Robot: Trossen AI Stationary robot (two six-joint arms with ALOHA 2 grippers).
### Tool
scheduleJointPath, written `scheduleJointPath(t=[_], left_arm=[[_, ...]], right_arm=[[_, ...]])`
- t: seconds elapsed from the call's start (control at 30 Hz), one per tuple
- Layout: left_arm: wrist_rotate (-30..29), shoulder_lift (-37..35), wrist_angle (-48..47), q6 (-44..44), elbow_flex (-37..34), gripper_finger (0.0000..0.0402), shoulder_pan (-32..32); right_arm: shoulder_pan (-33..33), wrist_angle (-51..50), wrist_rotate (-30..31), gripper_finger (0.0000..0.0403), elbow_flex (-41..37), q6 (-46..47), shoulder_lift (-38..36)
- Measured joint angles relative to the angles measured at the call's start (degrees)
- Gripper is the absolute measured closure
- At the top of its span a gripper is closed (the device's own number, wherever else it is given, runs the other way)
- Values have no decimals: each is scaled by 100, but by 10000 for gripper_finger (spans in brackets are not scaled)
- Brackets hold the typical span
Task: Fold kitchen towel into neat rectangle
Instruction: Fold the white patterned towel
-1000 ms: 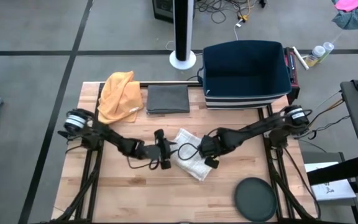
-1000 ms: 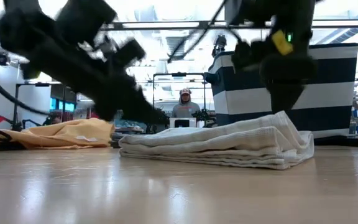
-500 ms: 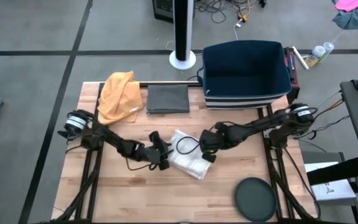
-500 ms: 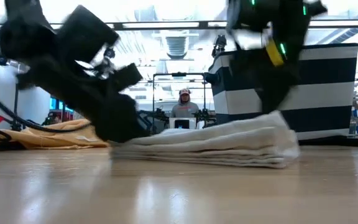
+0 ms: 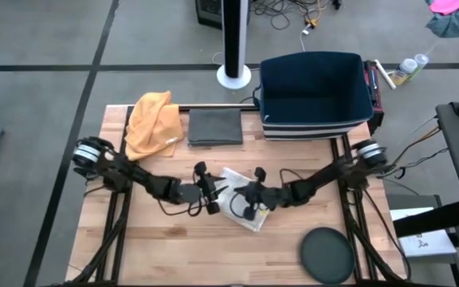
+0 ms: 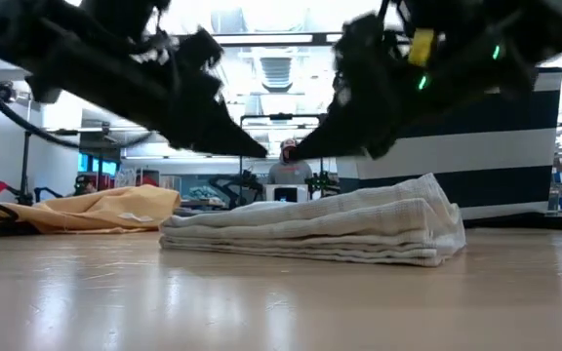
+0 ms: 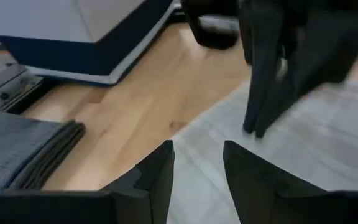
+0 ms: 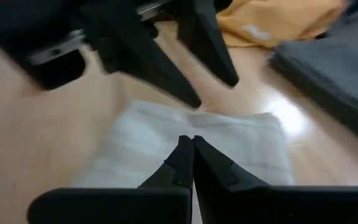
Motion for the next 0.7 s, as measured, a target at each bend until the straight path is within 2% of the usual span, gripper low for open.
scheduleJointPath(t=[0.13,0.2,0.37,0.43,0.5,0.7], left_arm=[[148,243,730,179,30,269,300],[148,280,635,170,65,269,420],[-211,8,141,166,37,269,493],[-299,-248,-194,158,-62,269,492],[-233,-434,-389,114,-109,269,475],[493,-1063,-537,24,-613,269,434]], right_arm=[[-177,842,-34,403,207,309,894],[-366,629,-140,403,447,505,1054],[-841,-779,-218,403,1054,1075,994],[-907,-1062,-461,403,1099,1094,1042],[-893,-754,-629,403,1087,868,1006],[-398,-23,-502,403,1035,136,410]])
